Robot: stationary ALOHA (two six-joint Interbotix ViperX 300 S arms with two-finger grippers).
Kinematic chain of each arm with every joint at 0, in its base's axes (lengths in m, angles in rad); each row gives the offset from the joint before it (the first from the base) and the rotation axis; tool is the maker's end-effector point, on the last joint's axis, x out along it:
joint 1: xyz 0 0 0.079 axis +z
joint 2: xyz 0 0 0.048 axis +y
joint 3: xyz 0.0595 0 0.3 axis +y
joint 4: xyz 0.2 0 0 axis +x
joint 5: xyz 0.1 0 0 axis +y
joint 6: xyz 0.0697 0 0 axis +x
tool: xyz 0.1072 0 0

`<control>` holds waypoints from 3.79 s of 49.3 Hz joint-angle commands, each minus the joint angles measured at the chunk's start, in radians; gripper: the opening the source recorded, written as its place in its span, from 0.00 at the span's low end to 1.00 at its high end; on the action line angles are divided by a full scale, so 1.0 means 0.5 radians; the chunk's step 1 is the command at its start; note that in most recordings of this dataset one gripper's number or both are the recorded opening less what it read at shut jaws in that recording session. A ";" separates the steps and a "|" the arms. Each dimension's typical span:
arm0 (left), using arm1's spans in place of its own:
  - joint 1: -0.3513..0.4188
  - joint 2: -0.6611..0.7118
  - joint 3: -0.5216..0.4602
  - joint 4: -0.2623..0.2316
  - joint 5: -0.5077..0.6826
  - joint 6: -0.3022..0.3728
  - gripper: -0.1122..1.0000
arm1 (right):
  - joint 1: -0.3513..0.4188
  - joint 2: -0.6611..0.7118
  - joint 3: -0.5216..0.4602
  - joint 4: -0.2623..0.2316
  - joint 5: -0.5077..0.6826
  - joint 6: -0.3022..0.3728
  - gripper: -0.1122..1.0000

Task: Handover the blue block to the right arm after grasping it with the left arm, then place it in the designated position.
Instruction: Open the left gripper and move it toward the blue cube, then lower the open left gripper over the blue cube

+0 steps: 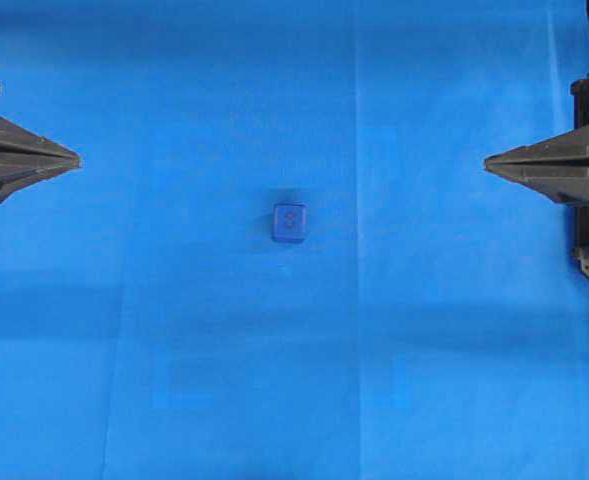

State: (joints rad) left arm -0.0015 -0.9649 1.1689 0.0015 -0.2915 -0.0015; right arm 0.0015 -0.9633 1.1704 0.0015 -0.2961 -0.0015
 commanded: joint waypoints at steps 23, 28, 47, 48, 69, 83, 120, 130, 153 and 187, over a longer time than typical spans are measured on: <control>-0.012 0.018 -0.018 0.009 -0.006 0.012 0.10 | 0.006 0.049 -0.049 0.000 0.123 0.009 0.08; -0.012 0.025 -0.018 0.009 -0.003 0.012 0.10 | 0.009 0.049 -0.049 0.000 0.117 0.009 0.08; -0.012 0.028 -0.015 0.012 0.012 0.012 0.81 | -0.009 0.058 -0.052 0.064 0.135 0.018 0.63; -0.012 0.028 -0.012 0.012 0.012 0.009 0.85 | -0.009 0.058 -0.052 0.064 0.135 0.018 0.69; -0.012 0.067 -0.028 0.012 -0.012 -0.003 0.93 | -0.018 0.071 -0.052 0.074 0.135 0.018 0.97; 0.006 0.512 -0.184 0.015 -0.291 -0.003 0.93 | -0.052 0.120 -0.055 0.074 0.126 0.018 0.97; 0.009 1.657 -1.040 0.012 -0.439 0.018 0.93 | -0.052 0.120 -0.064 0.071 0.114 0.012 0.97; 0.040 1.672 -1.074 0.012 -0.319 -0.006 0.93 | -0.052 0.120 -0.064 0.071 0.114 0.012 0.97; 0.003 1.782 -1.485 0.012 0.994 -0.009 0.93 | -0.052 0.138 -0.061 0.067 0.123 0.012 0.97; 0.003 2.056 -2.074 0.025 2.086 0.003 0.93 | -0.052 0.166 -0.055 0.067 0.132 0.012 0.97</control>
State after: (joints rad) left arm 0.0015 0.0798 0.1565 0.0092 0.7547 0.0015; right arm -0.0245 -0.8882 1.1658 0.0368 -0.2255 0.0046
